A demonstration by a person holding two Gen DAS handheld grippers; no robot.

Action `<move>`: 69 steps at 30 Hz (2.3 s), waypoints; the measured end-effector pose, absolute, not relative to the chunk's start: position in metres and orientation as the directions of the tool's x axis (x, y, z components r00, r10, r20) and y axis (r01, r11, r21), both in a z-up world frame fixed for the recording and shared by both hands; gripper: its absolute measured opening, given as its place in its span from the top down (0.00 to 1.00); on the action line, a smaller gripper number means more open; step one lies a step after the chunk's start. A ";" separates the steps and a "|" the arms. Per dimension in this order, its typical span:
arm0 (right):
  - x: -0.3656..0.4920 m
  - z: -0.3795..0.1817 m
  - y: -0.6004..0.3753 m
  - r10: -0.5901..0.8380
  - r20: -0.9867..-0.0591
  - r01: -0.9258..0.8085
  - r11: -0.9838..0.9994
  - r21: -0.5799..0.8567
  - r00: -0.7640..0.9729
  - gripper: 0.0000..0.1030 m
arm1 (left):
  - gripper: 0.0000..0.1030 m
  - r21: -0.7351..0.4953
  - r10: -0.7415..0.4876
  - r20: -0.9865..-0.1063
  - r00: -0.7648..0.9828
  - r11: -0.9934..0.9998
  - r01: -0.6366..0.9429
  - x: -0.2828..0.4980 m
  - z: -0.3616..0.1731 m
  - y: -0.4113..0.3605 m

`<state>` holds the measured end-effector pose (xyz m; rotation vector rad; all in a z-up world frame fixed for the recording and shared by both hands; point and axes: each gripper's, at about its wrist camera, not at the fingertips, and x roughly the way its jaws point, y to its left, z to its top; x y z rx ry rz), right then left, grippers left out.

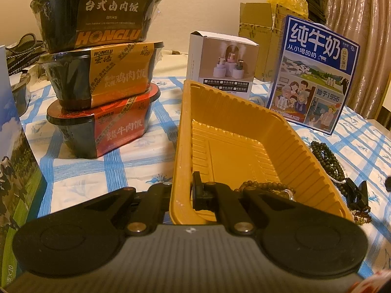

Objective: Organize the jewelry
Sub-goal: 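Grasp the black watch from the jewelry pile with the right gripper, then carry the black watch into the tray and open the right gripper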

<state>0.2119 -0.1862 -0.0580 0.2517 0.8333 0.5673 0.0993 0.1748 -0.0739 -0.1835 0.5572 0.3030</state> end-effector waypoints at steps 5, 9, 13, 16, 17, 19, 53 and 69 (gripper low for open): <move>0.217 -0.070 -0.213 0.504 -0.654 -0.288 0.862 0.416 0.564 0.62 | 0.97 -0.084 0.235 -0.546 0.804 0.940 -0.331 0.100 -0.074 0.175; 0.222 -0.077 -0.220 0.484 -0.667 -0.256 0.873 0.416 0.567 0.62 | 0.97 -0.084 0.235 -0.546 0.804 0.940 -0.332 0.100 -0.074 0.175; 0.225 -0.083 -0.218 0.480 -0.675 -0.246 0.875 0.417 0.561 0.62 | 0.97 -0.083 0.234 -0.547 0.804 0.940 -0.330 0.100 -0.074 0.175; 0.228 -0.087 -0.213 0.477 -0.681 -0.243 0.876 0.416 0.555 0.62 | 0.97 -0.082 0.234 -0.547 0.804 0.941 -0.329 0.100 -0.074 0.175; 0.229 -0.088 -0.212 0.478 -0.682 -0.242 0.876 0.417 0.553 0.62 | 0.97 -0.081 0.234 -0.547 0.803 0.941 -0.329 0.100 -0.074 0.175; 0.233 -0.091 -0.210 0.478 -0.683 -0.240 0.876 0.419 0.552 0.62 | 0.97 -0.081 0.234 -0.548 0.803 0.941 -0.330 0.100 -0.074 0.176; 0.254 -0.086 -0.197 0.492 -0.636 -0.242 0.864 0.442 0.594 0.79 | 0.97 -0.065 0.236 -0.545 0.804 0.945 -0.321 0.102 -0.073 0.175; 0.233 -0.038 -0.120 0.700 -0.500 -0.486 0.714 0.503 0.510 0.80 | 0.97 -0.062 0.236 -0.544 0.805 0.946 -0.318 0.101 -0.072 0.173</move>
